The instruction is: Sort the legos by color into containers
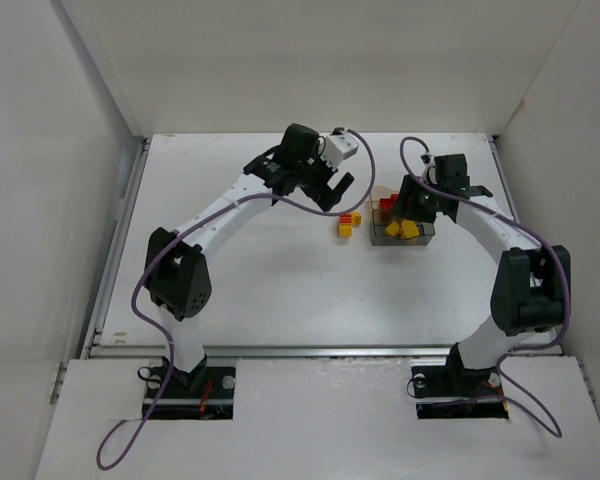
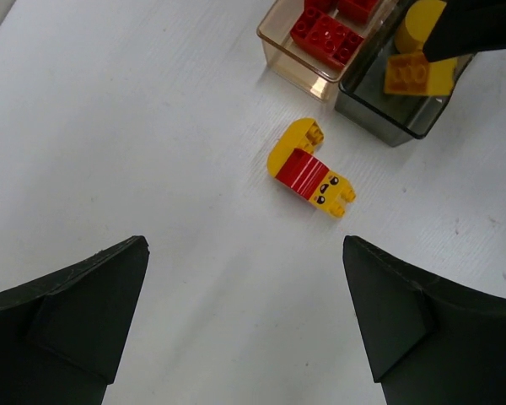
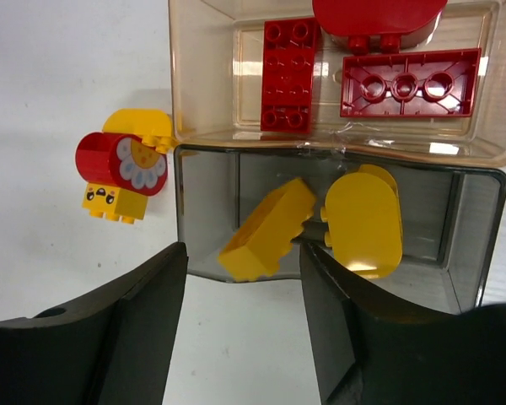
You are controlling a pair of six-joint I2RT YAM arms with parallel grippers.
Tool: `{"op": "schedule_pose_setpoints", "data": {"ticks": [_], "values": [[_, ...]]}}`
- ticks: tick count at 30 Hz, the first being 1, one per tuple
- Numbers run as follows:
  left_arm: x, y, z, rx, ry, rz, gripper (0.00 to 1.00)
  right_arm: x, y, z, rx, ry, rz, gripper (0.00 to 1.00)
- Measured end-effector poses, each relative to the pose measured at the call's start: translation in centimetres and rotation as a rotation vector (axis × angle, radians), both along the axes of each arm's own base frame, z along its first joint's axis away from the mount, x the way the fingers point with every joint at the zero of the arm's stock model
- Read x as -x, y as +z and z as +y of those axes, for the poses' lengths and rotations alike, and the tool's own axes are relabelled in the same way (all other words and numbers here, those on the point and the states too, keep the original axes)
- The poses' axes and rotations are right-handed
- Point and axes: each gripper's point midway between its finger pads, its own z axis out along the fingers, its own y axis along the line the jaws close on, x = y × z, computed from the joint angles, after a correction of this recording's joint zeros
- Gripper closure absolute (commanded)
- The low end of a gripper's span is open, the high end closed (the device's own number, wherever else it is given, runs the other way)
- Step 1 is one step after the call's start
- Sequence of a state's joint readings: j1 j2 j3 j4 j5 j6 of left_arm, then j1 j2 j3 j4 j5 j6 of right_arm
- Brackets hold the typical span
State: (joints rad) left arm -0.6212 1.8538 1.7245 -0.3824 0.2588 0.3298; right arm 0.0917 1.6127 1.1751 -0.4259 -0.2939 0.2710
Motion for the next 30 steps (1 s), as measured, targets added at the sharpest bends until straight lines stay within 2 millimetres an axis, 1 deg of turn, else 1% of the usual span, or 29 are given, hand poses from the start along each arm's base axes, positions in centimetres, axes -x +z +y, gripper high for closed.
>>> {"op": "schedule_pose_setpoints", "data": {"ticks": [2,6,9,11,14,18,20,22,24,27,30], "values": [[0.5,-0.6,-0.3,-0.020,-0.012,0.002,0.00,-0.2,-0.1,0.1,-0.004,-0.002,-0.001,0.37],[1.2,-0.8,-1.0,-0.024,-0.030,0.005,0.00,-0.6,0.1,0.1,-0.010,-0.004,-0.019,0.36],[1.8,-1.3,-1.8,-0.016,-0.030,0.030,0.00,-0.6,0.2,0.1,-0.008,-0.003,-0.021,0.36],[2.2,-2.4,-2.3,-0.014,-0.022,0.063,0.00,-0.6,0.1,0.1,-0.004,0.001,-0.021,0.36],[2.4,-4.6,-2.8,-0.026,0.032,0.123,0.00,-0.5,0.5,0.0,0.009,0.011,-0.022,0.36],[1.7,-7.8,-3.3,-0.045,0.157,0.174,0.00,-1.1,1.9,-0.3,0.031,0.016,-0.053,0.36],[1.4,-8.9,-3.7,-0.051,0.215,0.202,0.00,-1.3,2.8,-0.4,0.035,0.015,-0.075,0.36],[0.5,-9.3,-4.8,-0.033,0.263,0.209,0.00,-1.4,3.6,-0.4,0.039,0.015,-0.090,0.36],[-0.4,-9.2,-5.6,-0.010,0.314,0.199,0.00,-1.6,4.4,-0.5,0.040,0.016,-0.104,0.36],[-0.9,-9.2,-5.6,-0.015,0.402,0.174,0.00,-1.6,5.0,-0.5,0.046,0.016,-0.107,0.36],[-0.9,-9.6,-5.2,-0.037,0.468,0.153,0.00,-1.5,5.0,-0.7,0.057,0.024,-0.101,0.36]]}}
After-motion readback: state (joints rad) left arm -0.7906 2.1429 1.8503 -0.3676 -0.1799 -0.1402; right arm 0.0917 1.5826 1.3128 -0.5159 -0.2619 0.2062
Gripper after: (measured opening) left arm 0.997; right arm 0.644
